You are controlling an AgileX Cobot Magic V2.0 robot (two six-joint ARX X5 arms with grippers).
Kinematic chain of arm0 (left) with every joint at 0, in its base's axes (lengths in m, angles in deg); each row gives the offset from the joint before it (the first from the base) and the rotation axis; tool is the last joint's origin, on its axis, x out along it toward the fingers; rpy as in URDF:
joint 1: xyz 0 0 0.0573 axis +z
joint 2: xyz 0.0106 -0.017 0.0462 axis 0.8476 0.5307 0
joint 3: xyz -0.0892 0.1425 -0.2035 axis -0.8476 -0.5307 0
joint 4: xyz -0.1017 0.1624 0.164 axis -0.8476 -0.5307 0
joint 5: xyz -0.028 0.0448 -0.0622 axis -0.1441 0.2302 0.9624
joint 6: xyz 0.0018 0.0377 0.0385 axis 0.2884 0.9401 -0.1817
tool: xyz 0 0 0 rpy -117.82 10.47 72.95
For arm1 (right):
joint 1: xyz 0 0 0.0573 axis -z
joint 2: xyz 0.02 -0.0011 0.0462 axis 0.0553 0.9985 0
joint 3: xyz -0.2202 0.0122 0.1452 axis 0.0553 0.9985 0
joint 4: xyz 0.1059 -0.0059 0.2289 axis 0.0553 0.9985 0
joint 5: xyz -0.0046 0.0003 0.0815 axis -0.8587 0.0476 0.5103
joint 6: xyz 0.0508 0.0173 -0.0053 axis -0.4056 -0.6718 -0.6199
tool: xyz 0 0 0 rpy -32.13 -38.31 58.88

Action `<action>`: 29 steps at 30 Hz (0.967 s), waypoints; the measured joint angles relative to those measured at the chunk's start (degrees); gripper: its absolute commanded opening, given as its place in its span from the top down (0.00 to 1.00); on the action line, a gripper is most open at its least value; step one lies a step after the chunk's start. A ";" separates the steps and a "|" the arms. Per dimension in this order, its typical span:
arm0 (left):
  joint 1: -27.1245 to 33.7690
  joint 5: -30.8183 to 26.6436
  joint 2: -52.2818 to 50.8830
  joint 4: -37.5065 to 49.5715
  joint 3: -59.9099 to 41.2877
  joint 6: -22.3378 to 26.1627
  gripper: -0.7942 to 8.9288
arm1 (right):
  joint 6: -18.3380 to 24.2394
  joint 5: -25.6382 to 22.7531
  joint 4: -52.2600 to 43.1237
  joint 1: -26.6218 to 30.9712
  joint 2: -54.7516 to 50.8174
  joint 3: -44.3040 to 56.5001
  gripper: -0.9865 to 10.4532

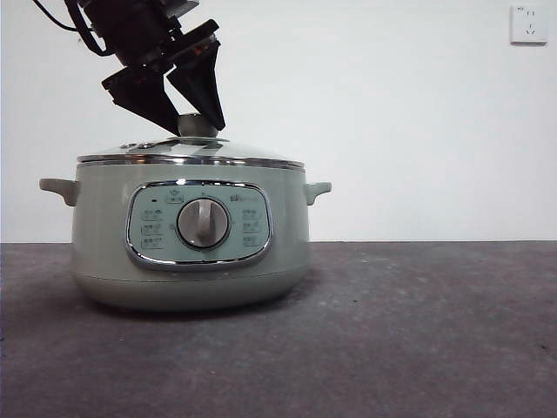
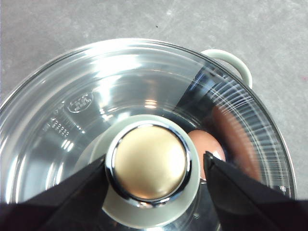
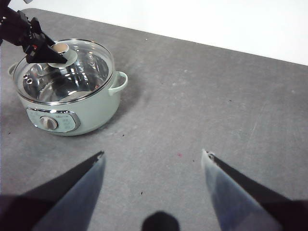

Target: Pick up the egg,open the lid,put the egg in the pot,close the lid

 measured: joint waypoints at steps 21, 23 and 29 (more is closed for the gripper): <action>-0.09 0.68 -18.27 -9.90 1.03 -2.21 0.59 | 0.00 0.07 0.00 0.00 0.00 0.00 0.61; -0.09 1.01 -21.55 -12.74 1.03 -2.54 0.60 | 0.00 0.09 0.00 0.00 0.00 0.00 0.61; -0.11 2.32 -31.26 -21.31 1.03 -4.26 0.60 | 0.00 3.58 0.00 0.00 0.48 0.00 0.61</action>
